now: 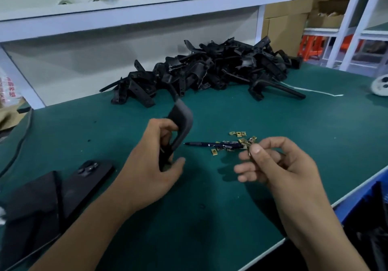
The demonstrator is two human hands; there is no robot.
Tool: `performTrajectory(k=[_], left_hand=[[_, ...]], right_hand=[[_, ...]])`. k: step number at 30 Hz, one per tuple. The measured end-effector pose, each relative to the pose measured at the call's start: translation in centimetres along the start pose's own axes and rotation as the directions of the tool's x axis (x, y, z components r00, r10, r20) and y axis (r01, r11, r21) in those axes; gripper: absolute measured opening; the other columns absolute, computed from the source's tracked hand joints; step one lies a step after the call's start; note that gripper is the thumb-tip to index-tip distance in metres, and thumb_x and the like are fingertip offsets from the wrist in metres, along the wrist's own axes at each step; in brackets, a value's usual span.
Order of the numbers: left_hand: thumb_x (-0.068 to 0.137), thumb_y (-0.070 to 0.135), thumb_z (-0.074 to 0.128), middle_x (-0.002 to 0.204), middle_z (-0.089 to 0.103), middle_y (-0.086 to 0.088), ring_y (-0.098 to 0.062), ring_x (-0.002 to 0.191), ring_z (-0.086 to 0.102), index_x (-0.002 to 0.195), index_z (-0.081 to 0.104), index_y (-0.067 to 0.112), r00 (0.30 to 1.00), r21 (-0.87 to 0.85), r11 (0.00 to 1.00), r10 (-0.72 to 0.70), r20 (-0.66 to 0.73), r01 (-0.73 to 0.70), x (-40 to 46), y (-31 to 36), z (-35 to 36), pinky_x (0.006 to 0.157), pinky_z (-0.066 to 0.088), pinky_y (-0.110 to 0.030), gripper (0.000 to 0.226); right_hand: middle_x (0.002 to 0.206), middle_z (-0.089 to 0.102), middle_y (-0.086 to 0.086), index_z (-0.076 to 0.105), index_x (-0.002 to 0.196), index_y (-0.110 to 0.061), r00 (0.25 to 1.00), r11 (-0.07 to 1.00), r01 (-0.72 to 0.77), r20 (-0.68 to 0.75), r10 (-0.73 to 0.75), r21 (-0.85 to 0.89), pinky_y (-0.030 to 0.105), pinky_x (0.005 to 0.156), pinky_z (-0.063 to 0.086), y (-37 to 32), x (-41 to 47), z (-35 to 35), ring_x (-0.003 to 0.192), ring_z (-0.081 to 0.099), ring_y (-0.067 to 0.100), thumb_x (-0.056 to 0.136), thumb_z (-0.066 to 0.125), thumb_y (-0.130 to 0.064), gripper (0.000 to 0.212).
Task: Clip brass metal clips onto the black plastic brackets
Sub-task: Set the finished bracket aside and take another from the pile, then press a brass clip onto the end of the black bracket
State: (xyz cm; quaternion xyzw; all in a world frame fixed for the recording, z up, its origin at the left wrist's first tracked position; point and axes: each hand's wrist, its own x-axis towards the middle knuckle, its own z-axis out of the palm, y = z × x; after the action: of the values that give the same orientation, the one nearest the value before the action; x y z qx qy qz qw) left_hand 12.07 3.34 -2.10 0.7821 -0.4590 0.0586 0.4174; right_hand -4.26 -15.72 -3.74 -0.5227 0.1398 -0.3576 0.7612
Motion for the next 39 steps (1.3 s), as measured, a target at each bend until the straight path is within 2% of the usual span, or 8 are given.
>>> performTrajectory(k=[3,11,17,21,25,28,34,39], left_hand=[[0.076,0.065,0.074,0.097,0.052,0.017,-0.012,0.084,0.058,0.118,0.036,0.045,0.994,0.046,0.999,0.024,0.107,-0.029,-0.6,1.8,1.7,0.069,0.047,-0.021,0.06],[0.07,0.102,0.027,0.064,0.055,0.015,-0.008,0.054,0.057,0.106,0.033,0.037,0.973,0.397,0.894,0.145,0.179,-0.206,-0.5,3.9,2.9,0.052,0.043,-0.03,0.075],[0.07,0.102,0.034,0.109,0.055,0.02,-0.004,0.103,0.057,0.123,0.045,0.044,0.978,0.109,0.994,-0.024,0.206,0.002,-0.7,3.5,3.1,0.086,0.049,-0.032,0.08],[0.078,0.085,0.056,0.111,0.064,0.018,-0.009,0.106,0.061,0.116,0.058,0.04,0.974,-0.032,0.998,-0.046,0.224,0.054,-0.6,3.6,3.5,0.089,0.05,-0.04,0.058],[0.076,0.067,0.067,0.109,0.057,0.026,0.001,0.113,0.051,0.116,0.054,0.038,0.985,0.163,0.981,0.076,0.153,-0.101,-0.5,3.1,3.5,0.109,0.038,-0.03,0.05],[0.081,0.067,0.067,0.115,0.057,0.015,-0.006,0.115,0.054,0.125,0.054,0.024,0.962,0.391,0.881,0.215,0.169,-0.266,0.0,3.1,3.4,0.126,0.021,-0.044,0.063],[0.08,0.062,0.065,0.114,0.06,0.007,-0.015,0.111,0.06,0.124,0.057,0.017,0.952,0.509,0.805,0.239,0.191,-0.304,0.0,4.5,5.7,0.124,0.023,-0.053,0.064],[0.079,0.064,0.067,0.112,0.06,0.005,-0.018,0.108,0.061,0.123,0.057,0.016,0.953,0.556,0.774,0.233,0.193,-0.302,0.1,4.6,6.0,0.122,0.026,-0.054,0.066]], right_hand=[[0.089,0.075,0.023,0.064,0.109,-0.002,0.998,0.998,0.065,0.008,-0.065,0.006,0.031,0.069,0.063,0.1,-0.2,0.3,0.078,0.077,0.034,0.096,0.062,0.002,0.014],[0.088,0.077,0.013,0.079,0.099,-0.013,0.979,0.984,0.124,0.174,-0.101,-0.129,0.022,0.071,0.057,-0.2,-0.9,0.2,0.078,0.07,0.016,0.094,0.066,-0.002,0.017],[0.08,0.075,0.01,0.076,0.096,-0.008,0.957,0.99,0.113,0.278,-0.085,-0.084,0.019,0.069,0.057,-0.5,-1.1,0.3,0.072,0.073,0.016,0.088,0.07,-0.006,0.01],[0.084,0.076,0.015,0.075,0.094,-0.007,0.961,0.994,0.078,0.273,-0.054,-0.079,0.023,0.07,0.059,-0.2,-1.0,0.6,0.078,0.076,0.021,0.088,0.07,-0.004,0.008],[0.092,0.077,0.023,0.067,0.099,0.006,0.995,0.999,0.011,0.1,-0.014,0.031,0.032,0.074,0.063,0.2,-0.5,0.4,0.088,0.077,0.037,0.093,0.064,0.002,0.007],[0.095,0.077,0.024,0.065,0.101,0.006,0.999,0.995,-0.045,0.024,0.044,0.085,0.033,0.075,0.063,0.2,-0.4,0.3,0.091,0.077,0.038,0.095,0.064,-0.001,0.009],[0.092,0.077,0.023,0.075,0.089,-0.009,0.993,0.983,-0.079,-0.074,0.092,0.164,0.026,0.071,0.061,-0.1,-0.4,0.9,0.082,0.077,0.026,0.09,0.072,-0.006,0.004],[0.091,0.078,0.02,0.077,0.089,-0.014,0.993,0.994,-0.048,-0.102,0.058,0.103,0.033,0.074,0.062,0.2,-0.6,1.3,0.08,0.076,0.028,0.09,0.075,-0.013,0.002]])
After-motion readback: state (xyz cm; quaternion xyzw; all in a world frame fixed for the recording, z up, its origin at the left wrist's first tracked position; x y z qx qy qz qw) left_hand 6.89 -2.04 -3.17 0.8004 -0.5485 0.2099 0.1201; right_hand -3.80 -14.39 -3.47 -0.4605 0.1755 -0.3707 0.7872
